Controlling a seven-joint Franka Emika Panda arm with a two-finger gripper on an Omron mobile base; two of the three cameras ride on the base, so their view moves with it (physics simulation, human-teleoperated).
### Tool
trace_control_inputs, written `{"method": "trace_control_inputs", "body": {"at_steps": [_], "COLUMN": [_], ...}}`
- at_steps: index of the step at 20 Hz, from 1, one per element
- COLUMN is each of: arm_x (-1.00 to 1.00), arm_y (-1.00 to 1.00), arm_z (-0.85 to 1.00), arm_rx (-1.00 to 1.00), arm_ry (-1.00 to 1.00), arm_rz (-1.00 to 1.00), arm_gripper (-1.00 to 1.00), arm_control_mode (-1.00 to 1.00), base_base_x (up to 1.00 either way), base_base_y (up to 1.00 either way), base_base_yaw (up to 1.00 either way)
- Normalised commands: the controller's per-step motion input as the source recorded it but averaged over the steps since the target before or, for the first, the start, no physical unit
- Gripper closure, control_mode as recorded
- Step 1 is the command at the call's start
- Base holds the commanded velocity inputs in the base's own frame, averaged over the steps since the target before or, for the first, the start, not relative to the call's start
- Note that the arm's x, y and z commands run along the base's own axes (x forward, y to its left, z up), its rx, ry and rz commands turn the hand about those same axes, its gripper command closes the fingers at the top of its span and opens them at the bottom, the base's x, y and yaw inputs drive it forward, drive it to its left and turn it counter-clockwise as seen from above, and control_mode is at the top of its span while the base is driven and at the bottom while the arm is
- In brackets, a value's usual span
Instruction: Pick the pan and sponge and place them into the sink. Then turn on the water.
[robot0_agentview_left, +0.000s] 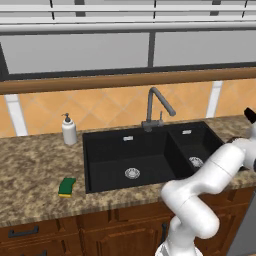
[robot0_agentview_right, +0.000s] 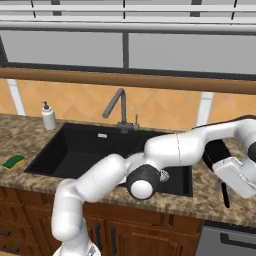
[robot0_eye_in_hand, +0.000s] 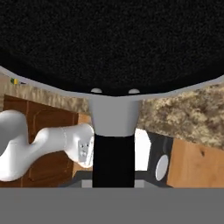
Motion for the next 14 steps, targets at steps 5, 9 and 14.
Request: {"method": "trace_control_inputs", "body": {"at_steps": [5, 9, 14], "arm_x": [-0.44, -0.47, -0.38], "arm_y": [1.00, 1.00, 1.00], "arm_z": [0.09, 0.29, 0.37], "arm_rx": [-0.28, -0.29, -0.35], "arm_ry": [-0.27, -0.24, -0.15], "arm_rz": [0.08, 0.05, 0.04], "arm_gripper": [1.00, 1.00, 1.00], "arm_control_mode": [-1.00, -1.00, -1.00], "base_base_x": [0.00, 0.00, 0.00], "base_base_y": [0.00, 0.00, 0.00], "base_base_yaw": [0.00, 0.00, 0.00]}}
